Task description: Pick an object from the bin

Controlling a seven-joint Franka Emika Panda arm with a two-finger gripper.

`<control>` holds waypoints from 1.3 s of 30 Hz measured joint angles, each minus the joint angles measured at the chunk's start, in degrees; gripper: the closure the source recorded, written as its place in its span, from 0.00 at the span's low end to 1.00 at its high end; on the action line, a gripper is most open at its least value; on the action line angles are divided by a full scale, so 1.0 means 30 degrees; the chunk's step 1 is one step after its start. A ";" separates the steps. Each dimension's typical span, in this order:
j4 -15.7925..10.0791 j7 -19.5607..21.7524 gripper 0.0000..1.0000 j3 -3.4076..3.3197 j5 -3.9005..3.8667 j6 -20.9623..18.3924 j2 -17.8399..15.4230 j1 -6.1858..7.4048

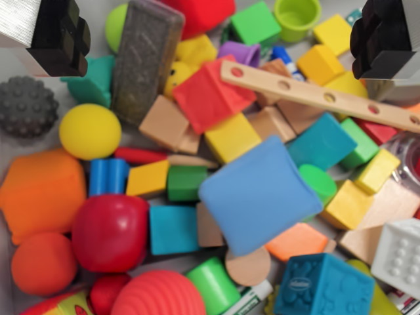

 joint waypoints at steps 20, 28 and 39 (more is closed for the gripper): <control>-0.3966 0.3142 0.00 -0.0270 -0.0049 0.2394 -0.1279 -0.0271; -0.5656 0.4536 0.00 -0.0309 -0.0063 0.3536 -0.1707 -0.0518; -0.8061 0.6537 0.00 -0.0335 -0.0068 0.5344 -0.2110 -0.1014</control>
